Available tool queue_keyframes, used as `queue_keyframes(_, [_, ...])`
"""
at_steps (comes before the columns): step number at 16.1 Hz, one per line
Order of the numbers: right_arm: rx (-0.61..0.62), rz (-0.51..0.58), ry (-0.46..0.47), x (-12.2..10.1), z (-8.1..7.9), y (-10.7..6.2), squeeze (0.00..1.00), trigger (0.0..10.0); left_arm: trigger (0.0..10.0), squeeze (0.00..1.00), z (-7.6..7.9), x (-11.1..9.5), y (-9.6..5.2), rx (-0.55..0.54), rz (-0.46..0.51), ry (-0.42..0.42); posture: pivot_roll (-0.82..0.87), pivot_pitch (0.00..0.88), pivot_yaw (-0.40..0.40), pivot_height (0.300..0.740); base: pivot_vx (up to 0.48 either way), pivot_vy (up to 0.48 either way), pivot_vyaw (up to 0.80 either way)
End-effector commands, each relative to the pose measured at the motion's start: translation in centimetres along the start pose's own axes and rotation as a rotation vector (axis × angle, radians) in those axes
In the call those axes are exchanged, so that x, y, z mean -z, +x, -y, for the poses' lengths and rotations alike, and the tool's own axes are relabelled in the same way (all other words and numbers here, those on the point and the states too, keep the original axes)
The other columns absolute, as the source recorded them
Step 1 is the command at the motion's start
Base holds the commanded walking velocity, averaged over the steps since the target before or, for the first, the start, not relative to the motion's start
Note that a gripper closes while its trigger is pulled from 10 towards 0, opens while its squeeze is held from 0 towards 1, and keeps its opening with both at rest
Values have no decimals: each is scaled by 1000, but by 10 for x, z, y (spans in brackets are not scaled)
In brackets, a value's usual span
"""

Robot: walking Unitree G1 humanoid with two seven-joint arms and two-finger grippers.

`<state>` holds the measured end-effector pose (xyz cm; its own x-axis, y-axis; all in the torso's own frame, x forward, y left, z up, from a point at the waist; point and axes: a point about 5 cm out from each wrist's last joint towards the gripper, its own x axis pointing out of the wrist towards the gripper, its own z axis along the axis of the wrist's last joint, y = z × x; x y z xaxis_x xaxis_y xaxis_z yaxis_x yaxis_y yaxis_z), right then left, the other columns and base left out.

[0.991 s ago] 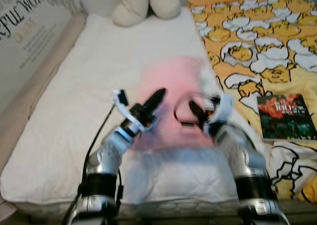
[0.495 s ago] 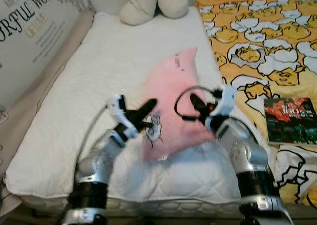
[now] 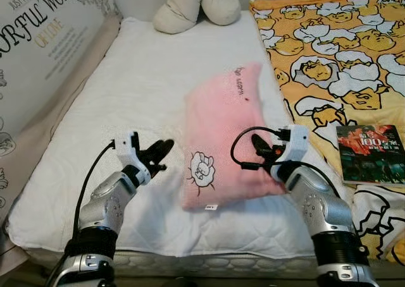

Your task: Clean up the room

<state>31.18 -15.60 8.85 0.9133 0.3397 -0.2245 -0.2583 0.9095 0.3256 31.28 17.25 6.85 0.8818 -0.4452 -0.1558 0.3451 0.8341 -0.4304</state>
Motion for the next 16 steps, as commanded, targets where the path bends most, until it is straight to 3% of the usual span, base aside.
queue_keyframes(1, [6,-15,-18,6,2,-2,0,0,10000,1000,0,-7,2,-1,1,62,-164,0,150,740,0,0,0])
queue_keyframes(2, [37,-39,-88,16,12,-6,0,0,10000,1000,2,-5,5,-20,-44,245,-179,0,153,740,0,0,0])
queue_keyframes(3, [53,-51,-108,21,17,-8,0,0,10000,1000,4,-3,7,-24,-57,338,-179,0,153,740,0,0,0])
queue_keyframes(5, [102,-88,-82,34,27,-11,0,0,10000,1000,8,-3,12,-19,-18,266,-175,0,158,740,0,0,0])
queue_keyframes(8, [133,-122,-100,46,37,-17,0,0,10000,1000,7,-4,11,-41,9,323,-170,0,164,740,0,0,0])
queue_keyframes(10, [128,-110,-112,45,38,-18,0,0,10000,1000,3,-10,11,-69,33,459,-175,0,171,740,0,0,0])
queue_keyframes(12, [119,-108,-134,45,37,-17,0,0,10000,1000,2,-12,11,-76,38,518,-177,0,172,740,0,0,0])
queue_keyframes(14, [139,-123,-144,51,43,-22,0,0,10000,1000,5,-11,11,-58,26,741,-179,0,172,740,0,0,0])
queue_keyframes(16, [140,-125,-164,53,44,-25,0,0,10000,1000,5,-4,10,-53,19,712,-183,7,174,740,0,0,0])
